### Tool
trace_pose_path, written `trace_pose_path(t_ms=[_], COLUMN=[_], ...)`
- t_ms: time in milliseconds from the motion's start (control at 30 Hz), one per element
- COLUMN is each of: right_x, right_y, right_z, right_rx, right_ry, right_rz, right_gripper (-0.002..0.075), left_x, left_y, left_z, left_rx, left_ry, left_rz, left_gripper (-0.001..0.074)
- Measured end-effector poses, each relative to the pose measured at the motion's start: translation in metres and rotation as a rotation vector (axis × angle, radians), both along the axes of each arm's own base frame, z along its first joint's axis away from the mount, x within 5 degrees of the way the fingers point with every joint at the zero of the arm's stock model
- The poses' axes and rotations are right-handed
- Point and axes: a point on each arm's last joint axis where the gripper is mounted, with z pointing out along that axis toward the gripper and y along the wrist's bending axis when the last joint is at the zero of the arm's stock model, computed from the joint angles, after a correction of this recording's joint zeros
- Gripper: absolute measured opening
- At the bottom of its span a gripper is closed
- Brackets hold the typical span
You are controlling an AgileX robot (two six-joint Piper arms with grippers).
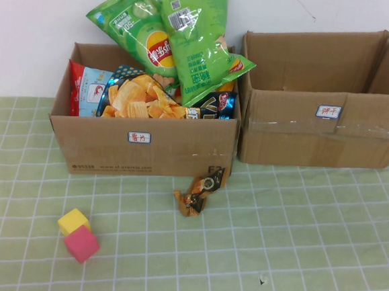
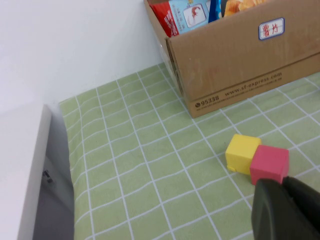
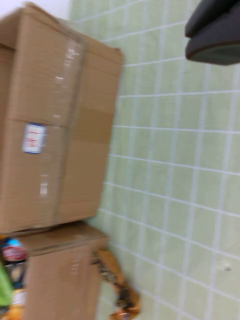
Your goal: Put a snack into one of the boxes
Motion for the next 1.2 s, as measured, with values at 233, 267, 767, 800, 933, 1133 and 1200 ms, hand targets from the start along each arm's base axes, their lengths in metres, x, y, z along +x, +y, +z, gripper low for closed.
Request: trace_pose_path(t_ms=[233,267,767,800,933,1133,1200], right_x=[-0.004,-0.004,-0.013,-0.014,-0.022,-0.043,-0.046], right_y=[-0.003,-0.004,-0.013,-0.013,-0.016,-0.024,-0.025], right_z=[-0.031,-0.034,-0.063,-0.067,-0.089,-0.129,-0.134], right_rx=[-0.085,-0.123,-0.249,-0.254,-0.276,-0.306,-0.310], right_ry=[0.073,0.073,0.209,0.220,0.279,0.363,0.370], right_rz=[0.012,0.021,0.005,0.006,0.010,0.018,0.019], right_gripper=[-0.0002,-0.0002,-0.0002,-0.0002,-0.0002,-0.0002,-0.0002], left_x=[0.000,0.000,0.000,0.000,0.000,0.000,0.000], left_y=[0.000,0.000,0.000,0.000,0.000,0.000,0.000], left_z=[-0.001,-0.001,-0.001,-0.001,-0.001,-0.001,-0.001], left_rx=[0.000,0.000,0.002,0.002,0.004,0.004,0.004], left_ry=[0.006,0.006,0.006,0.006,0.006,0.006,0.007], left_rz=[-0.001,-0.001,-0.002,-0.002,-0.002,-0.002,-0.002], left_gripper=[-0.0002,-0.0002,-0.0002,-0.0002,-0.0002,-0.0002,-0.0002])
